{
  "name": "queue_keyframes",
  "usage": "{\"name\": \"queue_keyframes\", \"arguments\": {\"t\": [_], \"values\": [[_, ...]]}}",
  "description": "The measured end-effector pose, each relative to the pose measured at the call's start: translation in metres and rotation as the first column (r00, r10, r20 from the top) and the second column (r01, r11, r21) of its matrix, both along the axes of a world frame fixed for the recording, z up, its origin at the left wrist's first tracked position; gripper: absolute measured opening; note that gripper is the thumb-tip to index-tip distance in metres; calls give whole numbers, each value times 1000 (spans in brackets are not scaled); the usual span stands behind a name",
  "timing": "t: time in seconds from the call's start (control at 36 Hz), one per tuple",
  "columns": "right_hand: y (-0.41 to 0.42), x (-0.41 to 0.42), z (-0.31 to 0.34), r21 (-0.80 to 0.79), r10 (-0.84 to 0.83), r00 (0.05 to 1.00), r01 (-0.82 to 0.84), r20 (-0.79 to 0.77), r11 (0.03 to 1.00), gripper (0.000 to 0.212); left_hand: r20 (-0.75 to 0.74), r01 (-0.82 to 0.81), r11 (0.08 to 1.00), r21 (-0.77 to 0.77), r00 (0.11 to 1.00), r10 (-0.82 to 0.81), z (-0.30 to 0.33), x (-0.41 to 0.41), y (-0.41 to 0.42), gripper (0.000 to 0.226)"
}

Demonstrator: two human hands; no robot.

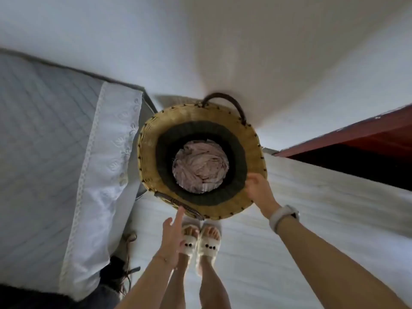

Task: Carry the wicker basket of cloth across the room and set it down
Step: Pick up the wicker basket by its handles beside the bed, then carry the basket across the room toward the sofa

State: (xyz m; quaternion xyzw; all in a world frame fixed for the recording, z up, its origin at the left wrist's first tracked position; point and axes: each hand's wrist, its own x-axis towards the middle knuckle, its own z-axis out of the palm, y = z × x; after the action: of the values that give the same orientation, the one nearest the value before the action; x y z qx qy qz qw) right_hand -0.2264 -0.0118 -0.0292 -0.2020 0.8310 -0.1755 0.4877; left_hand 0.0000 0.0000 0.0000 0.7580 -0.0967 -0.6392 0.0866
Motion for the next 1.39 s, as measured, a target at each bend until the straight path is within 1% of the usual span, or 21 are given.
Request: {"name": "queue_keyframes", "arguments": {"t": [0.03, 0.08, 0.17, 0.19, 0.25, 0.33, 0.39, 0.44, 0.53, 0.58, 0.64, 0.69, 0.81, 0.89, 0.97, 1.03, 1.11, 1.19, 1.25, 1.33, 1.39], "values": [[-15, -3, -5, -46, 33, 999, -35, -33, 998, 39, 6, -41, 999, -35, 999, 42, -8, -5, -2, 63], [-50, -10, -10, -70, 76, 992, -83, -96, 994, 44, 72, -49, 987, -153, 996, 61, -25, -12, -7, 69], [-100, -18, -10, -144, 106, 981, -130, -162, 981, 65, 174, -60, 950, -308, 978, 119, -45, -16, -14, 59], [-110, -19, -12, -172, 117, 975, -151, -190, 973, 67, 201, -60, 941, -333, 970, 133, -48, -17, -16, 57], [-131, -22, -12, -228, 140, 965, -191, -224, 955, 63, 257, -23, 932, -361, 959, 124, -57, -17, -21, 59], [-163, -22, -10, -324, 160, 957, -235, -243, 916, 61, 290, -35, 923, -383, 944, 156, -62, -18, -23, 56], [-178, -18, -9, -348, 186, 949, -270, -255, 898, 58, 250, -89, 913, -399, 947, 201, -57, -22, -24, 45], [-186, -18, -9, -333, 216, 943, -294, -253, 896, 48, 206, -156, 910, -385, 946, 249, -52, -25, -24, 30], [-180, -15, -1, -317, 310, 906, -396, -287, 862, 38, 190, -202, 926, -320, 943, 272, -45, -23, -25, 28], [-166, -12, 4, -293, 413, 868, -485, -275, 824, 38, 222, -199, 936, -292, 937, 269, -37, -23, -27, 27], [-148, -11, 11, -280, 491, 835, -548, -249, 788, 38, 298, -147, 951, -272, 927, 228, -28, -23, -27, 31], [-128, -13, 19, -292, 495, 835, -549, -242, 783, 37, 368, -85, 955, -284, 910, 190, -22, -18, -24, 36], [-81, -30, 41, -316, 382, 900, -432, -208, 845, 31, 459, 49, 942, -332, 881, 116, -6, -5, -20, 36], [-38, -42, 58, -300, 257, 952, -298, -169, 906, 28, 477, 95, 902, -421, 869, 131, 23, 2, -29, 37], [4, -44, 77, -265, 55, 987, -95, -154, 960, 27, 513, 238, 833, -499, 856, 62, 60, 3, -41, 37], [32, -43, 95, -279, -133, 985, 99, -105, 955, 28, 546, 343, 767, -542, 838, 11, 83, 0, -46, 39], [74, -37, 124, -288, -356, 932, 325, -63, 901, 27, 590, 484, 661, -574, 804, -77, 112, -10, -48, 46], [114, -25, 147, -268, -520, 852, 487, -65, 831, 31, 602, 587, 563, -581, 776, -187, 135, -23, -43, 48], [138, -15, 159, -256, -599, 796, 562, -91, 786, 31, 591, 622, 531, -575, 765, -256, 146, -30, -37, 49], [172, 2, 173, -240, -674, 724, 635, -146, 735, 31, 554, 651, 517, -556, 754, -354, 158, -35, -23, 48], [192, 14, 183, -235, -719, 673, 681, -171, 693, 31, 530, 686, 488, -539, 727, -436, 164, -35, -14, 47]]}}
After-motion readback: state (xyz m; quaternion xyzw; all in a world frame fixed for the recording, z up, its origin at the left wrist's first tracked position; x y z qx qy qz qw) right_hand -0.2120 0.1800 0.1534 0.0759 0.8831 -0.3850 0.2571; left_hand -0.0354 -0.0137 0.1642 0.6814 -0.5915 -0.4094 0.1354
